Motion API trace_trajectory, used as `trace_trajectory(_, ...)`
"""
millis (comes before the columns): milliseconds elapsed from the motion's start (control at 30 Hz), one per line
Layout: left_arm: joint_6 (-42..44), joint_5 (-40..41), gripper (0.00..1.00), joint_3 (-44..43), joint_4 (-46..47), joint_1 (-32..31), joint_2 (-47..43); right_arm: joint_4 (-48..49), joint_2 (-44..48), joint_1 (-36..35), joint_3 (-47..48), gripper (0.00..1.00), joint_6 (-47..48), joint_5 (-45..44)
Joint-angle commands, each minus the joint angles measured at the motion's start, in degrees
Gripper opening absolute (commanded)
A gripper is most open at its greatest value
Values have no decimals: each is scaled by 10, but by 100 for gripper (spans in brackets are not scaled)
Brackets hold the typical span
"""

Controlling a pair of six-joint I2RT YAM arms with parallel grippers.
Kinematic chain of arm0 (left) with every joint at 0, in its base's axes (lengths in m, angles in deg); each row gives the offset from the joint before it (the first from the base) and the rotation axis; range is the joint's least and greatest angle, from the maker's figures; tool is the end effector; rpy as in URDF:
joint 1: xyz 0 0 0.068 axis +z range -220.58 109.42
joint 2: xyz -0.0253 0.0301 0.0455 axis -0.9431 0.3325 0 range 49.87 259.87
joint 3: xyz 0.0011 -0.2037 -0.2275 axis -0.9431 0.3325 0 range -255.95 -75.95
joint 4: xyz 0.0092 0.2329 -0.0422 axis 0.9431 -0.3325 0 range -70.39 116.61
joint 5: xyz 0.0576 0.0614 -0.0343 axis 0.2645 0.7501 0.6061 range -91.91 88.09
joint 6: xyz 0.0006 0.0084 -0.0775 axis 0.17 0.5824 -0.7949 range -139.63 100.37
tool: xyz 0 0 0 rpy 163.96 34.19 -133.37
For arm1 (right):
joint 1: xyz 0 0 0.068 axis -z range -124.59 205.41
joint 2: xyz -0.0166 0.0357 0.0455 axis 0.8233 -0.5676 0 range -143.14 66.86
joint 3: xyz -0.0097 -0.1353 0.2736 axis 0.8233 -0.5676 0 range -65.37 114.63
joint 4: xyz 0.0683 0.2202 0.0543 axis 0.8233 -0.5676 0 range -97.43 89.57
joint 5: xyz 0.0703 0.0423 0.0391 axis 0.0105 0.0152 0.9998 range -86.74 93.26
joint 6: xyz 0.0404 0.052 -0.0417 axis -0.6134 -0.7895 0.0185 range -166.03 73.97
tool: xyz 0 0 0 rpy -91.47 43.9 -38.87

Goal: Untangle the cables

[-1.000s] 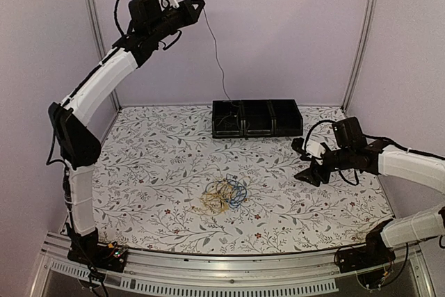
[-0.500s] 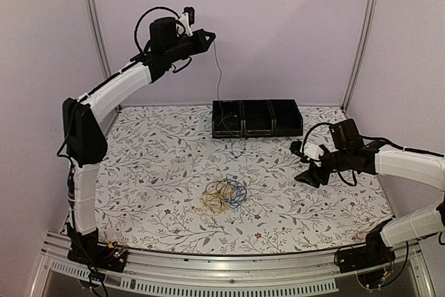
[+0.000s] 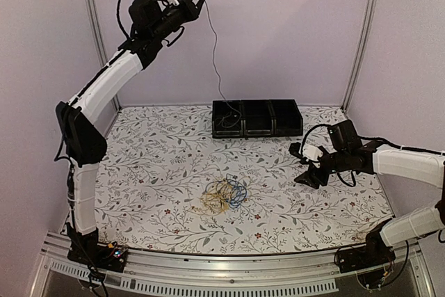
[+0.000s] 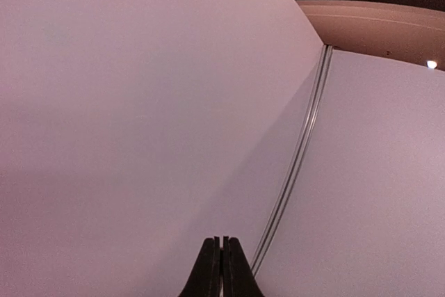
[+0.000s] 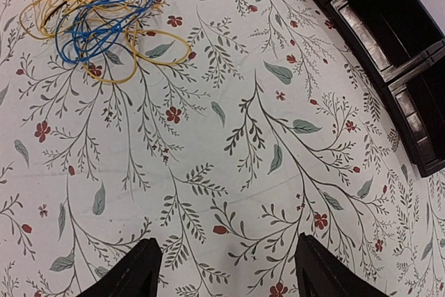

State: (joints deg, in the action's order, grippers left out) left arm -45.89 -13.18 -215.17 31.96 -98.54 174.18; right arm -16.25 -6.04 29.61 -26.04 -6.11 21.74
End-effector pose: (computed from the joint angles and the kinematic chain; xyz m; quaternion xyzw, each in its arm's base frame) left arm 0.4480 -0.2526 0.5217 0.0890 0.5677 -0.4221 0.7012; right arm 0.2042 0.1223 0.2229 -0.5491 0.7473 0.1073 0.3584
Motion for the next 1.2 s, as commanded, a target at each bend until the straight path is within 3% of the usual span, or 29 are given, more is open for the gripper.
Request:
trace_trajectory(0, 18, 51, 0, -7, 76, 17, 5, 4, -6, 3, 0, 70, 3, -7)
trace_trajectory(300, -14, 81, 0, -11, 186, 45, 62, 5, -13, 3, -2, 70, 4, -15)
trace_trajectory(700, -57, 19, 0, 27, 162, 44, 95, 5, -34, 3, 0, 69, 10, -29)
trace_trajectory(867, -34, 0, 0, 101, 136, 25, 87, 4, -31, 3, -2, 69, 12, -30)
trace_trajectory(1167, 62, 86, 0, 262, 104, -14, 41, -2, -35, 3, 1, 69, 17, -27)
